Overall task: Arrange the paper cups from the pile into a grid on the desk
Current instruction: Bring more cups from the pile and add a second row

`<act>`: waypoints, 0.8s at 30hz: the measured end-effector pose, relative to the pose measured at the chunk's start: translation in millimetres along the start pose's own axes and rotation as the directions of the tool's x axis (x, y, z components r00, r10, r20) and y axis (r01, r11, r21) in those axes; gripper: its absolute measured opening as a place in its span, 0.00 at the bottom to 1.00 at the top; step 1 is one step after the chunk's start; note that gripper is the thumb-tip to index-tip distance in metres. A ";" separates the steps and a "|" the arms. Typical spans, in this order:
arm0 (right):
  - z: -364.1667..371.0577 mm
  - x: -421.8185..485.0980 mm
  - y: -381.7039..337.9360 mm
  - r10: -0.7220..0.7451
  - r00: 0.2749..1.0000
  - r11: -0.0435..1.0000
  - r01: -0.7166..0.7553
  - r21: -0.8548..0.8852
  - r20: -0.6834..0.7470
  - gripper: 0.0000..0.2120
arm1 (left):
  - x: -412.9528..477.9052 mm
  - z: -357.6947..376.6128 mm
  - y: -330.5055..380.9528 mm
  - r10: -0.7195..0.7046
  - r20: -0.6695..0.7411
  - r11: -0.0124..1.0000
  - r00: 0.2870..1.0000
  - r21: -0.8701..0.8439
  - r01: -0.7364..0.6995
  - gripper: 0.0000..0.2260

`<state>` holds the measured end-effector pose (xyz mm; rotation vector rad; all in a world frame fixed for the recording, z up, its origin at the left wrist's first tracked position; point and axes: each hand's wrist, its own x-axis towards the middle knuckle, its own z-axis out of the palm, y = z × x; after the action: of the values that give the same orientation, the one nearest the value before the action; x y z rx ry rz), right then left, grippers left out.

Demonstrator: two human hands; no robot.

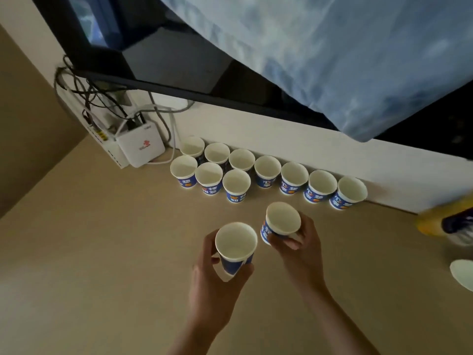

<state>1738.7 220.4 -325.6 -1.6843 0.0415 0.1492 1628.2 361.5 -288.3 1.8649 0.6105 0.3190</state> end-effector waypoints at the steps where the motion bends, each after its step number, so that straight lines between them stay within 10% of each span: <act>1: 6.5 11.3 5.2 -0.021 1.000 1.000 0.021 -0.011 -0.015 0.29 | 6.4 1.9 -6.0 0.011 0.009 1.000 1.000 0.003 -0.011 0.30; 24: 50.6 87.5 56.2 -0.178 0.980 0.975 0.164 -0.147 -0.089 0.34 | 48.8 -1.5 -67.3 0.145 0.092 0.989 0.985 -0.016 -0.144 0.34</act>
<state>1815.1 269.1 -397.4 -1.8254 -0.0391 -0.0656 1650.7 407.9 -353.5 1.9075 0.4110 0.3273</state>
